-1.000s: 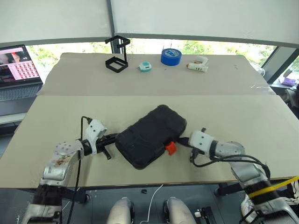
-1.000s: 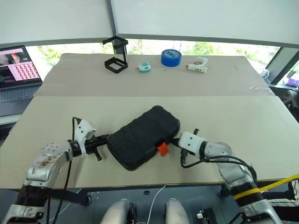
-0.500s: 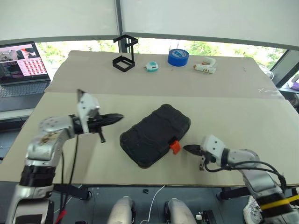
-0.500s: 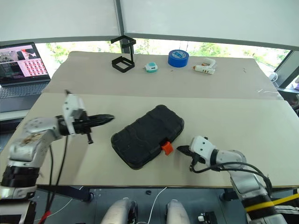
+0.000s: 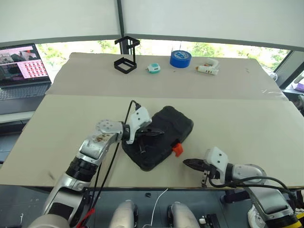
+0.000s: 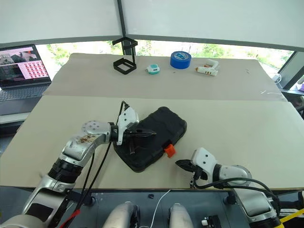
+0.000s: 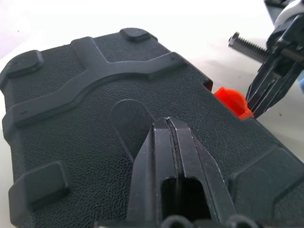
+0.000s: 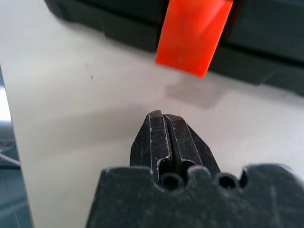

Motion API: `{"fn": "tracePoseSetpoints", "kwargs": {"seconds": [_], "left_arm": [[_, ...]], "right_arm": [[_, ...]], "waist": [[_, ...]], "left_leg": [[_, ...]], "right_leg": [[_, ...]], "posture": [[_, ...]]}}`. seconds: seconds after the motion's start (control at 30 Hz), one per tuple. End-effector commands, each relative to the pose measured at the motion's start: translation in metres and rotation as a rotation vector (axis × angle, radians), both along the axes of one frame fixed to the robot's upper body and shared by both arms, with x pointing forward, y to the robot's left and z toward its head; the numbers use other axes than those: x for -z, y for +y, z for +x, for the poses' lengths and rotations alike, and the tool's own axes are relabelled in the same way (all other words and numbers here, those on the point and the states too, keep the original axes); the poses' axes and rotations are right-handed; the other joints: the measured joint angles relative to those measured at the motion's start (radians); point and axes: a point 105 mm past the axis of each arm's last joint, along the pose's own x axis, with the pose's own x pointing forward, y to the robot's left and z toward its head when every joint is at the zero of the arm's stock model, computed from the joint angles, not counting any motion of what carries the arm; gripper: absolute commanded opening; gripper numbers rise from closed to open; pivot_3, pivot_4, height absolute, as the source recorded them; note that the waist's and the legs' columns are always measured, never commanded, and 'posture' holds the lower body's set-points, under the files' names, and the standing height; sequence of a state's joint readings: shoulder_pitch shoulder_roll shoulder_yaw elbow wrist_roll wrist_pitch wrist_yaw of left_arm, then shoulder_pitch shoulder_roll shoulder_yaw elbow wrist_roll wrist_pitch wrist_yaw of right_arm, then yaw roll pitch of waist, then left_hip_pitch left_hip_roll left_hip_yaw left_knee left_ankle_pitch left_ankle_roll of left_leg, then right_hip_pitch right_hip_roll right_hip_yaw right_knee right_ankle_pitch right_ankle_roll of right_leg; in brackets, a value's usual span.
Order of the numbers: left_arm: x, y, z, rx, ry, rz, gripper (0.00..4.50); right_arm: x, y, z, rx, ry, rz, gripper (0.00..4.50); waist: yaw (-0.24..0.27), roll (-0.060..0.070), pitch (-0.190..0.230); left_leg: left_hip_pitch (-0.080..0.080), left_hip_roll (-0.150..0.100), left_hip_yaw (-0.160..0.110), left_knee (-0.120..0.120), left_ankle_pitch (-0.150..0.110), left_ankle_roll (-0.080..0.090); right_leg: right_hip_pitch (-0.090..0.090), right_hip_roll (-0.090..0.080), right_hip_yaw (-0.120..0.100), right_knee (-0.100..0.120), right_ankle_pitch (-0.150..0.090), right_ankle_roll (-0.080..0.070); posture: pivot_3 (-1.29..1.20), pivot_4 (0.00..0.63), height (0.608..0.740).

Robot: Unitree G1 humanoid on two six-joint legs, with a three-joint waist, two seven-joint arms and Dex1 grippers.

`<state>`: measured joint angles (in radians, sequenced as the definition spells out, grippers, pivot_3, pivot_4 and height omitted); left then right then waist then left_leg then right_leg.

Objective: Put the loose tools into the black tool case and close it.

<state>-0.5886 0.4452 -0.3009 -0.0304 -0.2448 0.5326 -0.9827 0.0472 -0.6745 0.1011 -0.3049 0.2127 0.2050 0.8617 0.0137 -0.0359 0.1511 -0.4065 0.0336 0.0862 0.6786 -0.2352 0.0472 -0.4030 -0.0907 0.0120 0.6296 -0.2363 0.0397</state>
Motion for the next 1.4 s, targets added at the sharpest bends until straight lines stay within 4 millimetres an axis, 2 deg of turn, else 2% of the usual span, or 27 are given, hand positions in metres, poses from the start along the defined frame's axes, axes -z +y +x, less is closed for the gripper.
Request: {"fn": "tracePoseSetpoints", "kwargs": {"seconds": [0.03, 0.27, 0.53, 0.9, 1.2, 1.4], "left_arm": [[0.032, 0.000, -0.008, -0.023, 0.113, 0.079, 0.00], [0.036, 0.001, -0.010, -0.041, 0.136, 0.084, 0.00], [0.037, 0.006, -0.005, -0.062, 0.140, 0.096, 0.00], [0.041, 0.008, -0.003, -0.076, 0.151, 0.103, 0.00], [0.042, 0.006, -0.002, -0.087, 0.163, 0.096, 0.00], [0.044, 0.007, -0.002, -0.097, 0.171, 0.090, 0.00]], "right_arm": [[-0.017, 0.004, 0.004, 0.018, -0.053, 0.040, 0.03], [-0.013, 0.007, 0.011, 0.025, -0.062, 0.029, 0.03], [-0.026, 0.027, 0.023, -0.011, -0.095, 0.106, 0.03], [-0.029, 0.045, 0.031, -0.040, -0.107, 0.125, 0.03], [-0.026, 0.026, 0.017, -0.031, -0.034, 0.073, 0.03], [-0.037, 0.018, 0.019, 0.001, -0.057, 0.079, 0.03]], "waist": [[0.000, 0.000, 0.000], [-0.001, 0.001, -0.003], [-0.003, 0.002, -0.005], [-0.008, 0.002, -0.006], [-0.005, 0.003, -0.007], [-0.003, 0.005, -0.009]], "left_leg": [[0.000, 0.000, 0.000, 0.000, 0.000, 0.000], [0.000, 0.000, 0.000, 0.000, 0.000, 0.000], [0.000, 0.000, 0.000, 0.000, 0.000, 0.000], [0.001, 0.000, 0.000, 0.000, 0.000, 0.000], [0.001, 0.000, 0.000, -0.001, 0.000, 0.000], [0.001, 0.000, 0.000, -0.001, 0.000, 0.000]], "right_leg": [[0.000, 0.000, 0.000, 0.000, 0.000, 0.000], [0.000, 0.000, 0.000, 0.000, 0.000, 0.000], [0.000, 0.000, 0.000, 0.000, 0.000, 0.000], [0.000, 0.001, 0.001, 0.001, 0.000, 0.000], [0.000, 0.001, 0.001, 0.001, 0.000, 0.000], [0.000, 0.000, 0.001, 0.000, 0.000, 0.000]], "posture": [[0.00, 0.150, 0.740], [0.00, 0.150, 0.740], [0.00, 0.150, 0.740], [0.00, 0.150, 0.740], [0.00, 0.150, 0.740], [0.00, 0.150, 0.740]]}}
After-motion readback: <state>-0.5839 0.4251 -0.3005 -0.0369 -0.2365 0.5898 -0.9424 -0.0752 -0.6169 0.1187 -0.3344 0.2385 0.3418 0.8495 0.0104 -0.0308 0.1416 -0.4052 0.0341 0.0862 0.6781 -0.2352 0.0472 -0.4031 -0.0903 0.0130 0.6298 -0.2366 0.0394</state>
